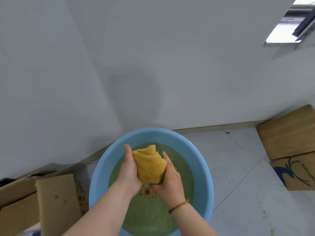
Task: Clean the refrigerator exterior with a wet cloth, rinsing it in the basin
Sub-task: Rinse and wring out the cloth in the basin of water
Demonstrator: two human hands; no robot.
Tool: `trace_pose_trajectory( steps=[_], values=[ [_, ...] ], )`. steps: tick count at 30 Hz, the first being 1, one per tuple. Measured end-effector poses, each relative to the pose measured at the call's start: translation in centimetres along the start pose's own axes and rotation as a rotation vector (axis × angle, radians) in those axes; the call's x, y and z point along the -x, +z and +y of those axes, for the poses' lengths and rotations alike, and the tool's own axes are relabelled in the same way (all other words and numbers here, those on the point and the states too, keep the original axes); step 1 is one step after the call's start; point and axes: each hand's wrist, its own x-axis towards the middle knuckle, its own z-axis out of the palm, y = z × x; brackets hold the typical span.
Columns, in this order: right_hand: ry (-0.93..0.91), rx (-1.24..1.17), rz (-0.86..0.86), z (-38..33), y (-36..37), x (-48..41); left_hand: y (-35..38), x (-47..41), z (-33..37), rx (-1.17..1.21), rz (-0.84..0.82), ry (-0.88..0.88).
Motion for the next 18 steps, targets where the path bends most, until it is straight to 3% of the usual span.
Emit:
trace_pose_trajectory(
  steps=[4,6,8,10,13,15,18],
  values=[
    [-0.302,0.429,0.284,1.5,-0.1,-1.0,-0.9,-0.4,0.8,-0.123,-0.089,-0.186],
    [-0.462,0.589,0.423,2.1,-0.5,-1.6,-1.4,-0.2,1.0,-0.231,-0.215,-0.292],
    [-0.561,0.667,0.435,1.9,-1.1,-2.1,-1.8,0.1,1.1,-0.342,-0.368,-0.428],
    [-0.629,0.748,0.314,1.7,-1.3,-2.5,-2.5,-0.5,0.7,-0.547,-0.477,-0.526],
    [-0.632,0.864,0.115,1.7,-1.1,-3.1,-2.2,-0.9,0.4,-1.000,-0.488,-0.515],
    [-0.618,0.962,0.018,1.1,-1.4,-3.1,-1.7,-1.3,0.3,-1.337,-0.457,-0.438],
    [-0.444,0.967,-0.320,-0.1,-1.9,-3.2,-1.0,-1.6,-0.5,-1.787,-0.379,-0.219]
  ],
)
